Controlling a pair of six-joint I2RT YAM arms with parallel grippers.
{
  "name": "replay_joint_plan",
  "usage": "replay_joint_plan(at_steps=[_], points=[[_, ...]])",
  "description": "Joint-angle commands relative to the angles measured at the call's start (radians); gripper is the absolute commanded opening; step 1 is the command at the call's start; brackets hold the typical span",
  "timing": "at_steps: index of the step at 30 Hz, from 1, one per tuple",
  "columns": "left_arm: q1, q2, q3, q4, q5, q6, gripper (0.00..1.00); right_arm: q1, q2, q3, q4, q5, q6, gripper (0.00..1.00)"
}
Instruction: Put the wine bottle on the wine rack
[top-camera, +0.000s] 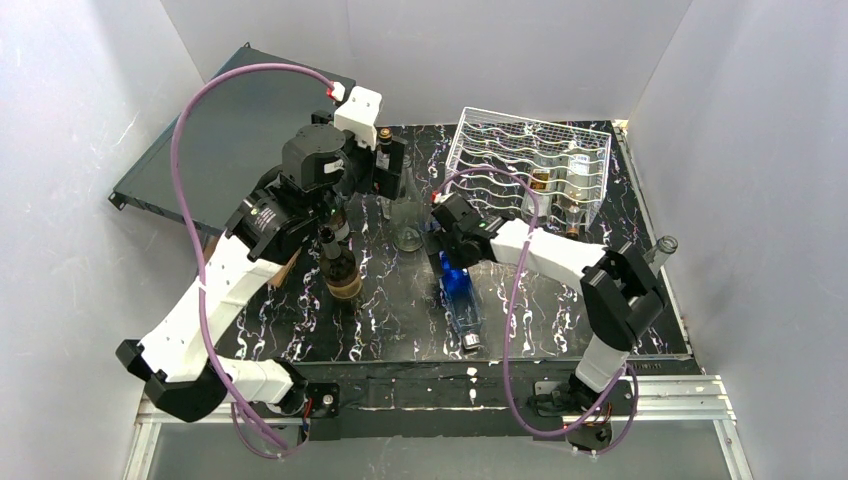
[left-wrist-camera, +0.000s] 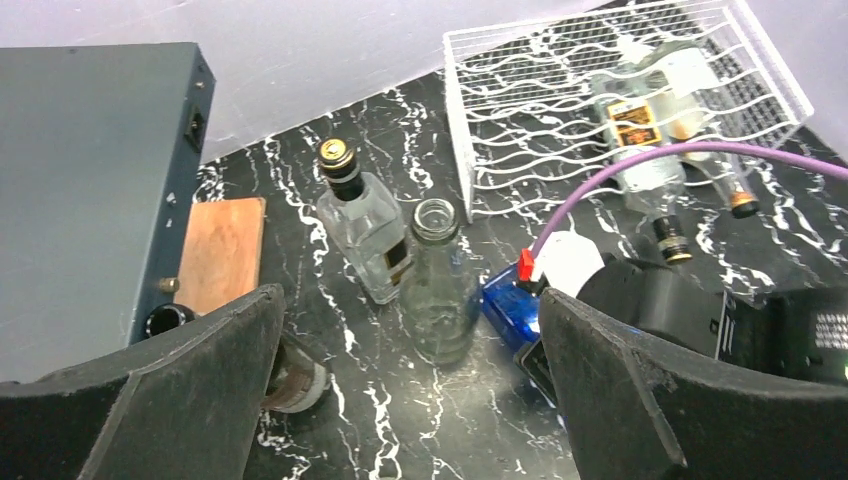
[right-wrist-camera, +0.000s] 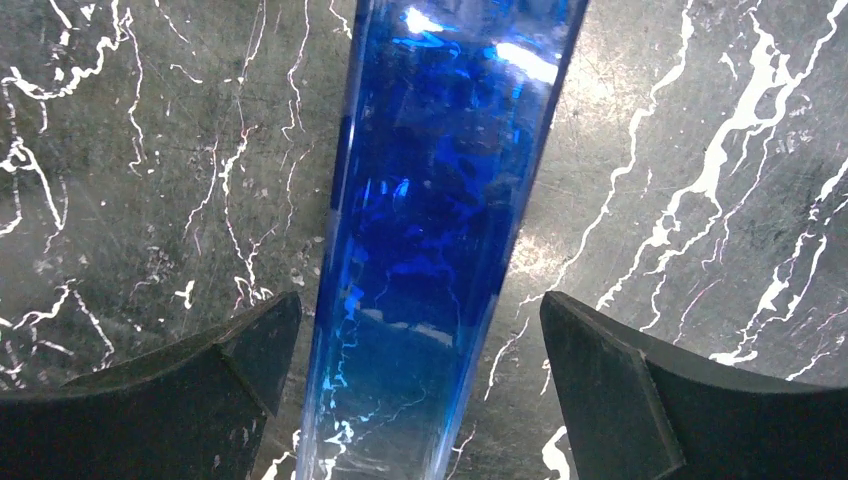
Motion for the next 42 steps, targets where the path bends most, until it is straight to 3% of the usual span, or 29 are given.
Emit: replay_joint_plan(at_steps=[1,8,14,26,29,36,42], points=[[0.031,-0.022,-0.027,0.031,-0.05,0.05,0.98,0.06,0.034,0.074,-0.022,0.14,0.033,1.0],[0.055,-0.139,-0.201,0.129,-0.025,0.046,0.98,0.122,0.057,0.052,-0.012,0.257,0.113,1.0],[0.055,-0.242,-0.335,0.233,-0.029,0.061,0.98,0.149,0.066,0.016,0.023,0.301,0.174,0.88],[0.053,-0.279,-0.426,0.321,-0.107,0.078,0.98,0.153,0.111,-0.003,0.077,0.393,0.213,0.81],[0.054,-0.279,-0.44,0.336,-0.127,0.093,0.98,0.153,0.1,-0.024,0.107,0.413,0.234,0.72],[0.052,-0.307,-0.447,0.345,-0.125,0.087,0.98,0.147,0.024,-0.099,0.15,0.444,0.277,0.38],[0.052,-0.312,-0.455,0.351,-0.138,0.093,0.98,0.092,-0.027,-0.126,0.148,0.426,0.289,0.01]])
